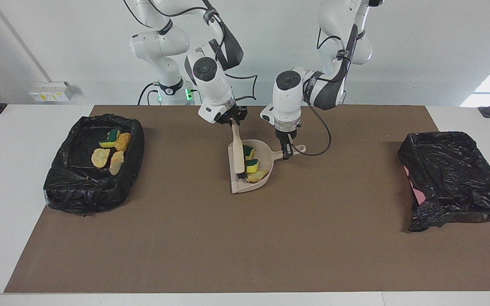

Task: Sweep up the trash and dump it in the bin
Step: 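Sweep the remaining pieces into the dustpan with the right gripper's brush, then carry the loaded dustpan with the left gripper toward the near bag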

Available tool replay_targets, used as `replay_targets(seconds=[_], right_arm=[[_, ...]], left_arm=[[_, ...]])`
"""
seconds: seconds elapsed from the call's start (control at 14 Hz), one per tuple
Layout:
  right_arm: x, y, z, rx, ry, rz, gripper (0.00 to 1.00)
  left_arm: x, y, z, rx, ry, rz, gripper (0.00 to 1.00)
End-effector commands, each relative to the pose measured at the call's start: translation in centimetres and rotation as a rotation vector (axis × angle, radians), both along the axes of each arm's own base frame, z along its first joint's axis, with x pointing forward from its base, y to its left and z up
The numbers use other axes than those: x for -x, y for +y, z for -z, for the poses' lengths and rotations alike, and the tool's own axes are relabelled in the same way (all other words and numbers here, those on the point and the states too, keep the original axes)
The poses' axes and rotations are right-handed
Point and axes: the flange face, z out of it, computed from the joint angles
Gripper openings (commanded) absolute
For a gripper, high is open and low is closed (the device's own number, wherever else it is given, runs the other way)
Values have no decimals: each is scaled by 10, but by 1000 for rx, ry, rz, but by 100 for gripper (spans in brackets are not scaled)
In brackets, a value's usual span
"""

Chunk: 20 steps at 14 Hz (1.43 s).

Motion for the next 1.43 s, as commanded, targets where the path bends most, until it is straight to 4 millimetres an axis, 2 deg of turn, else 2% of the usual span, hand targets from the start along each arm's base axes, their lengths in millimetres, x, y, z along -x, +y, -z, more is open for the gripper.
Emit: replay_targets(seconds=[0.0,0.07,0.29,0.36,0.5,0.64,0.79,0.93,1.0,1.36], right_arm=[[3,-27,-48,29,-9,-16,0],[7,-39,-59,68,-15,-22,0],[50,-56,-105,194,-2,-52,0],[65,-57,-115,225,8,-58,0],[86,-54,-116,248,11,-62,0],[105,-36,-111,255,14,-92,0],[113,-11,-91,262,12,-75,0],[121,34,-60,214,-2,-44,0],[122,49,-49,213,-7,-15,0],[136,107,17,240,19,71,0]], left_arm=[[2,6,3,22,-39,12,0],[-6,16,5,26,-42,-8,0],[-17,24,3,66,-18,-27,0],[-33,39,6,74,-8,-34,0],[-54,59,-3,92,-7,-30,0],[-76,85,-16,108,-7,-45,0],[-96,103,-34,115,-1,-66,0],[-118,127,-56,118,11,-70,0],[-128,139,-66,143,31,-79,0],[-162,230,-113,190,40,-91,0]])
